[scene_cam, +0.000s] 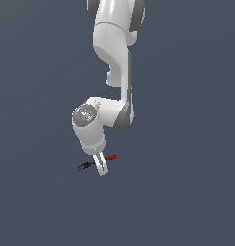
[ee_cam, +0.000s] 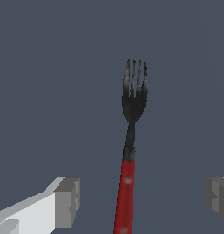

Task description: Pick up the object and move it to a goal position.

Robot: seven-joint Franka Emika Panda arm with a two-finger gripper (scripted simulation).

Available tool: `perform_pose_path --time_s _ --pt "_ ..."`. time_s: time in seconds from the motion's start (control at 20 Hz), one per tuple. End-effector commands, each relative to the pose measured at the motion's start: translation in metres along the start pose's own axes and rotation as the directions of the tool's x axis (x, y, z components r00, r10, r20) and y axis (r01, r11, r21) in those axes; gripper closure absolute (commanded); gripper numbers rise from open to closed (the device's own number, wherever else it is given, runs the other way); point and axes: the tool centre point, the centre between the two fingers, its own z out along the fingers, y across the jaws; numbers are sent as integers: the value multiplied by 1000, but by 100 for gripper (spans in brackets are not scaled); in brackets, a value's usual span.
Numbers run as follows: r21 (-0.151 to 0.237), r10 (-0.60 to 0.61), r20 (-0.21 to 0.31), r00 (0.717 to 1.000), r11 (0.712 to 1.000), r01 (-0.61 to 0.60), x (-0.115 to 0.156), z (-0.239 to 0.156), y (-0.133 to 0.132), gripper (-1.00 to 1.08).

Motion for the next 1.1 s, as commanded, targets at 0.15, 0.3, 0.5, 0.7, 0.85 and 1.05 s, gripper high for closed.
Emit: perform_pose_path --time_s 0.15,0.3,0.5,0.7,0.85,1.05 --pt "1 73 -7 997 997 -73 9 6 0 -92" --pt "1 90 -9 996 996 -90 11 8 0 -92" --pt "0 88 -8 996 996 -88 11 8 0 -92" --pt "1 89 -8 996 996 -89 11 17 0 -92" --pt "1 91 -8 996 996 -91 11 32 1 -92" --pt "1 93 -8 996 996 -93 11 51 1 -92"
